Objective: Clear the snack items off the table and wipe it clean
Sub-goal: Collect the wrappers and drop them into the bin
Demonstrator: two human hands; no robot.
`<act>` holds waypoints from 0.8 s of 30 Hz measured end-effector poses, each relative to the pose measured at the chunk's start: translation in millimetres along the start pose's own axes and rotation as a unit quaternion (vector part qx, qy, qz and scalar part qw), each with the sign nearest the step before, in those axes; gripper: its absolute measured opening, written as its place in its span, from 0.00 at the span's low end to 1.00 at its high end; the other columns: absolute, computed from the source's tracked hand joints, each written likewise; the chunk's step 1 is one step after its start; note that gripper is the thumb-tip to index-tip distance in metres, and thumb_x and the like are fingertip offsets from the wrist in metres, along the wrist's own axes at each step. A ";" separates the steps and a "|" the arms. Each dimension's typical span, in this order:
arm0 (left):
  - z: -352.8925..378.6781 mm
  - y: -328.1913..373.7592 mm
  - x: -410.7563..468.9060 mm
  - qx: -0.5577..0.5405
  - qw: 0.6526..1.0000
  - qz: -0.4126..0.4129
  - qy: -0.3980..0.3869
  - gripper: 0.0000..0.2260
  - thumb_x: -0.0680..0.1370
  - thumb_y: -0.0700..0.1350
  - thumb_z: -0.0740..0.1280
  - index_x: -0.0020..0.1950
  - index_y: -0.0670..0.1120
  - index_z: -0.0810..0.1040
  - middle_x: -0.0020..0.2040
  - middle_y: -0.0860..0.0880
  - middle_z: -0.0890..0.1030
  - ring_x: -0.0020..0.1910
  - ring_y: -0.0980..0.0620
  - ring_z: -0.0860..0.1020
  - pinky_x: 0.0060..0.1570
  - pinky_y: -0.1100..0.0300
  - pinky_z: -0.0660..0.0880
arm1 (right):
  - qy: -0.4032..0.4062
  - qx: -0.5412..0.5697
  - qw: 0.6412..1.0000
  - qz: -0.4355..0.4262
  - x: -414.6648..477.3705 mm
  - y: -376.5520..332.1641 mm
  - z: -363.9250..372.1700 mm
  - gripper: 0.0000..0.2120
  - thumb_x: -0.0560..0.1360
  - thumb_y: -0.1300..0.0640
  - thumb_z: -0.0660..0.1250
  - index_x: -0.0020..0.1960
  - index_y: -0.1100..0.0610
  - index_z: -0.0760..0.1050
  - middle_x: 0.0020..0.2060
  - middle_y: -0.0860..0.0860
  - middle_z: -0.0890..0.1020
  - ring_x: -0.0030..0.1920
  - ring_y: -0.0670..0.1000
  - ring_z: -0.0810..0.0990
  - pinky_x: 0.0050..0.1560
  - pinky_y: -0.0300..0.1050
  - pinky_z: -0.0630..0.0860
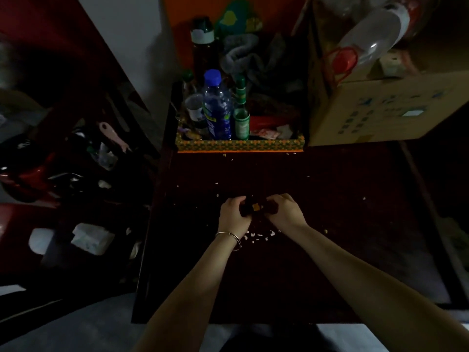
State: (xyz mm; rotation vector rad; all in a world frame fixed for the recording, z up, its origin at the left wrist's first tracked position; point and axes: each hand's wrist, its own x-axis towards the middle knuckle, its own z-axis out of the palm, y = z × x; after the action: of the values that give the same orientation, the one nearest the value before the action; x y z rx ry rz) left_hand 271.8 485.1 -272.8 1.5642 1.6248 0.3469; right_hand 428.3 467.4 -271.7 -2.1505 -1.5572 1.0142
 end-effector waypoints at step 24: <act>17.9 -5.7 41.4 0.115 0.991 0.040 -0.052 0.14 0.73 0.45 0.68 0.58 0.44 0.76 0.56 0.47 0.78 0.61 0.47 0.70 0.57 0.52 0.72 | -0.019 -0.026 0.999 -0.029 38.0 -1.0 23.3 0.10 0.73 0.61 0.66 0.55 0.57 0.77 0.55 0.52 0.72 0.49 0.52 0.76 0.50 0.45 0.78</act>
State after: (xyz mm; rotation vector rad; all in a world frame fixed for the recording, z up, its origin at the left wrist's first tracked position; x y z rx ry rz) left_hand 285.7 516.2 -303.0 1.7926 1.5669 0.1202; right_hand 417.8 498.9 -301.4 -2.1179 -1.6706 1.0121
